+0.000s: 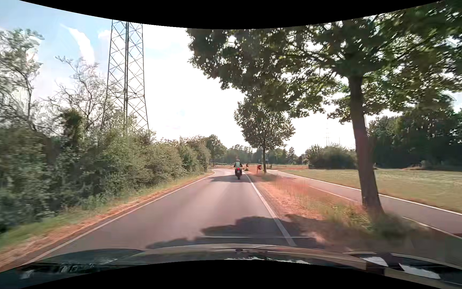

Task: Follow the waypoints while adhering to traffic rules and regulations

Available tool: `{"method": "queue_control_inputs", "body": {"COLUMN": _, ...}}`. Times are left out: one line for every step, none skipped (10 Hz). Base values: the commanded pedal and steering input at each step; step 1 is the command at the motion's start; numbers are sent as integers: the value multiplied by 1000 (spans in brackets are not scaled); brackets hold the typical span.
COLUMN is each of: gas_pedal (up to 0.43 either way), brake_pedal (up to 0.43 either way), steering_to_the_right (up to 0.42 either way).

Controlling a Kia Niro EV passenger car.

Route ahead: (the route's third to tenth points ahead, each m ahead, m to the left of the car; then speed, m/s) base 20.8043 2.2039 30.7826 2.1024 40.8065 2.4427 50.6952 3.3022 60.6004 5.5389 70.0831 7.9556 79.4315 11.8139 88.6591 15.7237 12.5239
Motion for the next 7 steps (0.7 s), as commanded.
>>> {"method": "queue_control_inputs", "body": {"gas_pedal": 118, "brake_pedal": 0, "steering_to_the_right": -1}}
{"method": "queue_control_inputs", "body": {"gas_pedal": 118, "brake_pedal": 0, "steering_to_the_right": 0}}
{"method": "queue_control_inputs", "body": {"gas_pedal": 118, "brake_pedal": 0, "steering_to_the_right": -3}}
{"method": "queue_control_inputs", "body": {"gas_pedal": 118, "brake_pedal": 0, "steering_to_the_right": -3}}
{"method": "queue_control_inputs", "body": {"gas_pedal": 118, "brake_pedal": 0, "steering_to_the_right": -2}}
{"method": "queue_control_inputs", "body": {"gas_pedal": 118, "brake_pedal": 0, "steering_to_the_right": -2}}
{"method": "queue_control_inputs", "body": {"gas_pedal": 118, "brake_pedal": 0, "steering_to_the_right": -2}}
